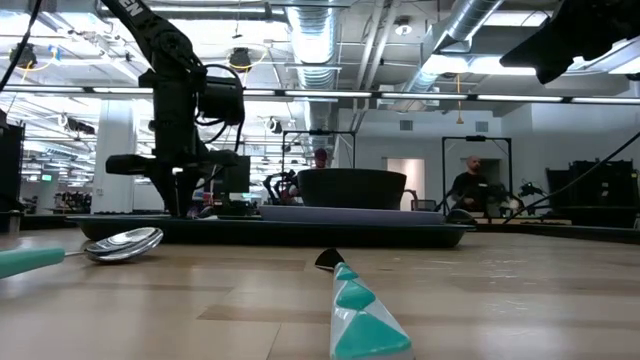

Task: Set up tray
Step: Put the blue fork on top of the black napkin on the black serving tray, then put the light blue spoon on top of the black napkin to the right of the blue fork on the black serving tray

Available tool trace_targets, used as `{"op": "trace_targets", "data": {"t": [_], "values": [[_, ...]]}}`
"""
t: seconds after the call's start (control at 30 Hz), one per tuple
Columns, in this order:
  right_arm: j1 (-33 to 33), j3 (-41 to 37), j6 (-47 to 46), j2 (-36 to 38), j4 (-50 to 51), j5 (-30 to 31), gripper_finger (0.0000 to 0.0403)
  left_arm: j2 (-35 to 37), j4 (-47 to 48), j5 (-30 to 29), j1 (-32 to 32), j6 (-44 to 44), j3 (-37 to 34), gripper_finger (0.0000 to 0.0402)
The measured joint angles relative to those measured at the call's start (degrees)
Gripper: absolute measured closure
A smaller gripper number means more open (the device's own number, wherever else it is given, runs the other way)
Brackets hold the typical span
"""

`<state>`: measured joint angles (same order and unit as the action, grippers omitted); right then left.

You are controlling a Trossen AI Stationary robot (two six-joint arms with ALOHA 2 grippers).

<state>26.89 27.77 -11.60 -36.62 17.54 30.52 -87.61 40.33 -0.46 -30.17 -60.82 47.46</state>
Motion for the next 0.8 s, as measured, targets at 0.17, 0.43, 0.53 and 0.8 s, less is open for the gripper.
{"op": "trace_targets", "data": {"t": [0.17,0.43,0.53,0.8], "values": [[0.0,0.0,0.0,0.0,0.1,0.0,0.0398,0.0,0.7,-0.1,0.0,-0.2,0.0,0.0339],[0.0,0.0,0.0,0.0,0.7,0.0,0.0398,5.4,2.1,-0.2,2.1,1.8,0.0,0.0318],[0.0,0.0,-0.5,0.0,1.0,-0.1,0.0398,12.0,2.2,-0.8,6.1,0.0,0.0,0.0318],[0.0,0.0,-1.1,0.0,2.1,-0.4,0.0398,24.7,-1.4,-8.7,31.0,-14.8,6.0,0.0327]]}}
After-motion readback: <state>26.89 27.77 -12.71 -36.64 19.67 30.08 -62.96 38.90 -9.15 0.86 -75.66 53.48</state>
